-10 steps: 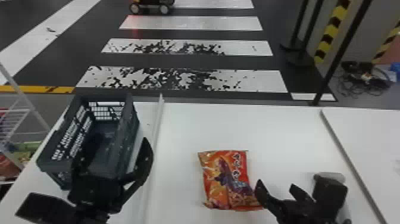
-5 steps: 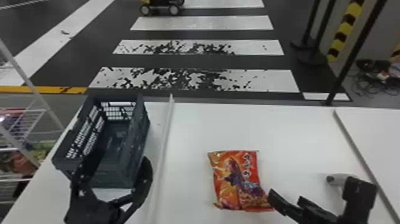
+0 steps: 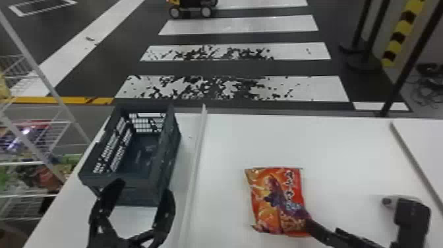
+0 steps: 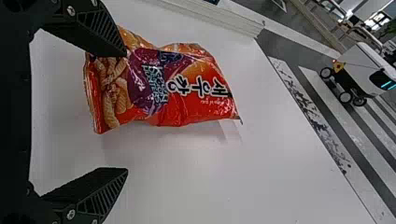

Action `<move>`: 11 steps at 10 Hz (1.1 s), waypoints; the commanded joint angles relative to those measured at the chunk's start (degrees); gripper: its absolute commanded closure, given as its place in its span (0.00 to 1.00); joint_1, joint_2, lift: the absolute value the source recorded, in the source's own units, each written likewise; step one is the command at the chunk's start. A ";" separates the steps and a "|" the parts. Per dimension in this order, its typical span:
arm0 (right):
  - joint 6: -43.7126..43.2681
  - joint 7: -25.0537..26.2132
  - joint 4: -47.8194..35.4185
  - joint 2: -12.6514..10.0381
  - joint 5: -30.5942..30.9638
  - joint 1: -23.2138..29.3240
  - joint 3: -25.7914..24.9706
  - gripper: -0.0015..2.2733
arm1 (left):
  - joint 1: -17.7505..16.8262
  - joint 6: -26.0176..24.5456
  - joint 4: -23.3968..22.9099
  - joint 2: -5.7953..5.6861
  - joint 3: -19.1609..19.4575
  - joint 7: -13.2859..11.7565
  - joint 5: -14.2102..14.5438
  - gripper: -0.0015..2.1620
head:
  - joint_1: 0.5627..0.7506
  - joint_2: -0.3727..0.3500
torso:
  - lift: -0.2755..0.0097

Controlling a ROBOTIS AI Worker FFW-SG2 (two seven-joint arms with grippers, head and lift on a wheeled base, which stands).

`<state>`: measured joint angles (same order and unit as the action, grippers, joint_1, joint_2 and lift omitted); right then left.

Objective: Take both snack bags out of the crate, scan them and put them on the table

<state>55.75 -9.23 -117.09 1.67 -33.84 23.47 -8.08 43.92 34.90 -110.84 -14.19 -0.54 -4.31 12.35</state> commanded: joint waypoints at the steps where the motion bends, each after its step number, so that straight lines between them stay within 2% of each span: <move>1: 1.34 -1.05 1.87 -0.36 -0.35 -1.59 0.08 0.05 | 0.11 0.30 0.27 0.30 0.02 -0.26 0.22 0.04 | 0.70 0.73 | 0.64; 8: 3.10 -2.90 7.41 -0.71 -1.05 -5.02 0.96 0.06 | 0.11 0.47 1.41 0.92 0.02 -0.53 0.57 0.04 | 0.70 0.80 | 0.64; 10: 3.63 -2.90 8.55 -0.71 -0.96 -5.89 1.05 0.16 | -0.07 0.47 1.77 1.01 0.02 -0.53 0.57 0.04 | 0.70 0.81 | 0.64; 11: 3.63 -2.90 8.73 -0.71 0.44 -6.07 1.13 0.39 | -0.07 0.47 2.12 1.09 0.02 -0.53 0.57 0.04 | 0.70 0.81 | 0.64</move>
<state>59.29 -12.13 -108.53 0.96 -34.25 17.57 -6.99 43.87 35.35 -108.95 -13.18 -0.53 -4.83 12.92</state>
